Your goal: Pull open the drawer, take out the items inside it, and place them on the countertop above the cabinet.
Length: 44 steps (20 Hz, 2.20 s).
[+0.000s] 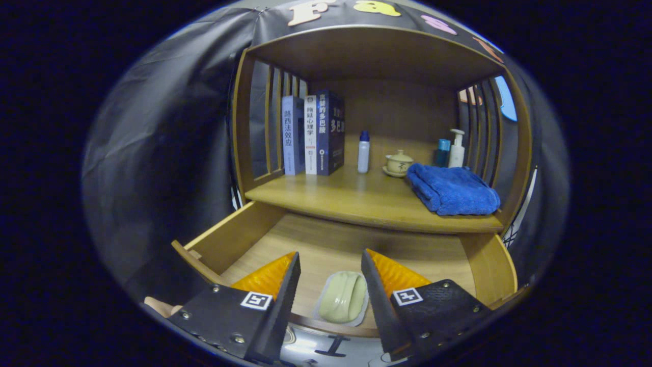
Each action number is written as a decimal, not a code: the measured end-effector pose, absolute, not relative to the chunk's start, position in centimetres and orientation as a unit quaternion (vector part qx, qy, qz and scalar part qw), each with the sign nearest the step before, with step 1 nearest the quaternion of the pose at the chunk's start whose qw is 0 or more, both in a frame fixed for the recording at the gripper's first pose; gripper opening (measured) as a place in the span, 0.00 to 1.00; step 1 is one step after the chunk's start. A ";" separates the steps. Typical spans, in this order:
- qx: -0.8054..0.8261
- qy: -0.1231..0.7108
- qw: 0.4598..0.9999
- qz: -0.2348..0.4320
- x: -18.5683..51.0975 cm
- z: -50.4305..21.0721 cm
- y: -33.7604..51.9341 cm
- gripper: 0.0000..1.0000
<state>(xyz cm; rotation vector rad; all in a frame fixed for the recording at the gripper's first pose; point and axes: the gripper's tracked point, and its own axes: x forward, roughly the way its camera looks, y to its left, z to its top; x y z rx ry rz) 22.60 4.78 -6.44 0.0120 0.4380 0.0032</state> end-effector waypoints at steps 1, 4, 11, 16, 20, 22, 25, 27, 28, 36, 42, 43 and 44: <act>0.008 0.230 0.973 0.006 22.9 -7.1 5.0 0.71; 0.017 0.256 0.967 0.004 23.7 -8.7 5.0 0.72; 0.004 0.286 0.958 0.001 25.0 -10.7 4.3 0.72; 0.033 0.327 0.944 0.013 25.6 -11.3 4.1 0.72; 0.039 0.358 0.933 -0.002 26.0 -12.6 2.9 0.72; 0.045 0.378 0.925 -0.010 25.9 -13.7 2.4 0.72; 0.046 0.395 0.917 -0.021 25.7 -15.0 1.7 0.52; 0.046 0.407 0.912 -0.015 25.3 -15.7 1.8 0.32; 0.051 0.402 0.914 -0.020 26.1 -16.0 1.5 0.32; 0.089 0.338 0.937 -0.009 25.8 -10.2 1.5 0.16; 0.087 0.276 0.957 -0.015 27.9 -4.5 1.1 0.15; 0.093 0.268 0.959 -0.019 28.3 -3.9 1.0 0.16; 0.099 0.259 0.961 -0.023 29.1 -3.2 0.9 0.16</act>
